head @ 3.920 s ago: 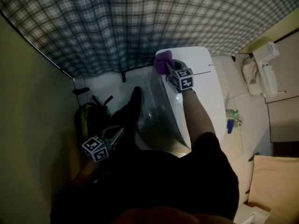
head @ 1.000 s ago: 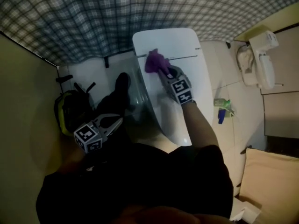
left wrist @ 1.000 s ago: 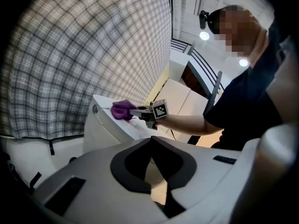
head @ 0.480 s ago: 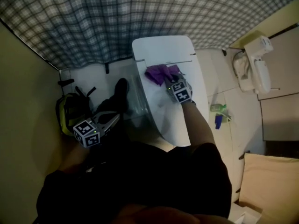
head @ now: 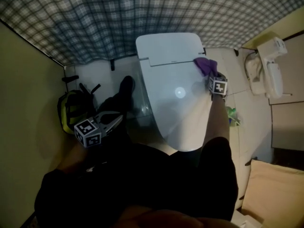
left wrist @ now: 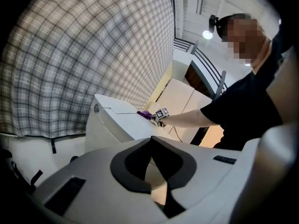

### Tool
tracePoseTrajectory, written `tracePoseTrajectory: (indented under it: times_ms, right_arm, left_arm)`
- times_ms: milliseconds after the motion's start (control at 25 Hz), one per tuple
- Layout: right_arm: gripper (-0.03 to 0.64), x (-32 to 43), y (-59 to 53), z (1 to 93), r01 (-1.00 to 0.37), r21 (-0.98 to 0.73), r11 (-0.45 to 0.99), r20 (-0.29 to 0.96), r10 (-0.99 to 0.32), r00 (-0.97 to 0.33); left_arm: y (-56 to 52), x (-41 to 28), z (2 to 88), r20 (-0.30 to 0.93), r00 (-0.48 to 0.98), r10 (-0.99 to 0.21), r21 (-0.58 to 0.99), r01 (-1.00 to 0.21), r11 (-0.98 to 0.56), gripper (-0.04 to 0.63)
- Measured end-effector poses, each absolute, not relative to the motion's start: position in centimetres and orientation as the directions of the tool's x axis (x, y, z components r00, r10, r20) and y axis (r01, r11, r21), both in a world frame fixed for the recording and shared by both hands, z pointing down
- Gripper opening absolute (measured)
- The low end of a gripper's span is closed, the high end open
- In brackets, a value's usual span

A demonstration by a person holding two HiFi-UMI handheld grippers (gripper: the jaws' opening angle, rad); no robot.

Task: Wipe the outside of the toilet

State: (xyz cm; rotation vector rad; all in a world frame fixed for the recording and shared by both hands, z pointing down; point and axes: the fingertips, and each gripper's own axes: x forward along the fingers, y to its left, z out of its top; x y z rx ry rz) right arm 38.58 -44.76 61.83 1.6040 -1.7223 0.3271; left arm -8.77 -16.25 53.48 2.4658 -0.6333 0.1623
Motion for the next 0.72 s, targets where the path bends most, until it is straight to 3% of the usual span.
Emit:
tracePoseTrajectory:
  times_ms: [120,240,320,520,720]
  right_arm:
    - [0.063,38.4,-43.6,60.5,-0.935,0.307,0.177,0.636,-0.769,0.063]
    - [0.063,31.8,-40.4,55.9,-0.916,0.268,0.299,0.495,-0.859,-0.135]
    - [0.063,24.3,-36.8,54.0,-0.867,0.248,0.433,0.456,-0.841,-0.289]
    - [0.063,6.6,-28.1,56.7,-0.692,0.181,0.699,0.503,-0.67,-0.545]
    - [0.063,1.9,-25.2,60.8,-0.607,0.215,0.765,0.576,-0.601,-0.554]
  left_arm:
    - [-15.7,-7.9,53.6,0.262,0.879,-0.398,0.498,-0.477,-0.724,0.003]
    - [-14.4,-7.1,53.2,0.259,0.875,-0.409,0.481,-0.484,-0.731,0.003]
    - [-14.3,-7.3,53.0,0.251,0.876,-0.412,0.477,-0.482,-0.735,0.003]
    - [-14.7,-8.8,53.9,0.237,0.886,-0.398,0.498,-0.463,-0.733,0.003]
    - [-14.2,-8.5,53.9,0.238,0.883,-0.403,0.496,-0.468,-0.731,0.003]
